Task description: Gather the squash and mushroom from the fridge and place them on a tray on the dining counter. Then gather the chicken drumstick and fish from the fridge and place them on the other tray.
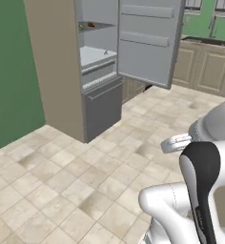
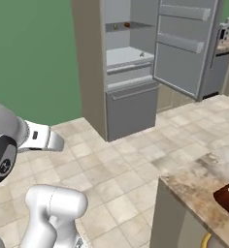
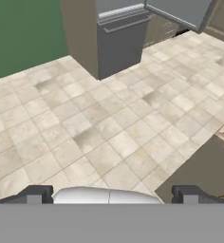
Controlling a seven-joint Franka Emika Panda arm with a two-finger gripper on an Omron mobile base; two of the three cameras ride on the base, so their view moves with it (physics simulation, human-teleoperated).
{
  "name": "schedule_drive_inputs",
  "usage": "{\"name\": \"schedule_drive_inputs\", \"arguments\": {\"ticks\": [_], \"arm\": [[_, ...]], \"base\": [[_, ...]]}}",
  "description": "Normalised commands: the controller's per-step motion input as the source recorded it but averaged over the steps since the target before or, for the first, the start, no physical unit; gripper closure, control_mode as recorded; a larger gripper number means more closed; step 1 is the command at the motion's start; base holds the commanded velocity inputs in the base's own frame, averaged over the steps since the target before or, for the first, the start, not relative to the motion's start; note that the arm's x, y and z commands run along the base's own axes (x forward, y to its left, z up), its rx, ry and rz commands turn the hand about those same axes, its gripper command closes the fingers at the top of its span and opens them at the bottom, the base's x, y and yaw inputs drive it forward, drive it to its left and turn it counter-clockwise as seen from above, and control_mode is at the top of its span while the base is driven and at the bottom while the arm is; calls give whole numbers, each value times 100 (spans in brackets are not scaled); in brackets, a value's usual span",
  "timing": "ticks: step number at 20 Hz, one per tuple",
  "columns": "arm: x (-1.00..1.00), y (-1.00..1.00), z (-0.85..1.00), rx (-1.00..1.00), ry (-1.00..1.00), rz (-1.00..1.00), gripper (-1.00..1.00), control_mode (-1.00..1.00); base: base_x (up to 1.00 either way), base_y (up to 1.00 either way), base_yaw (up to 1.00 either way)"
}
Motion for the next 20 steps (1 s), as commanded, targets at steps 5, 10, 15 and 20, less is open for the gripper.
{"name": "schedule_drive_inputs", "arguments": {"ticks": [5,10,15,20], "arm": [[0,0,0,0,0,0,-100,100],[0,0,0,0,0,0,-100,100],[0,0,0,0,0,0,-100,100],[0,0,0,0,0,0,-100,100]], "base": [[55,0,21],[72,-11,9],[88,-17,0],[91,-4,-9]]}}
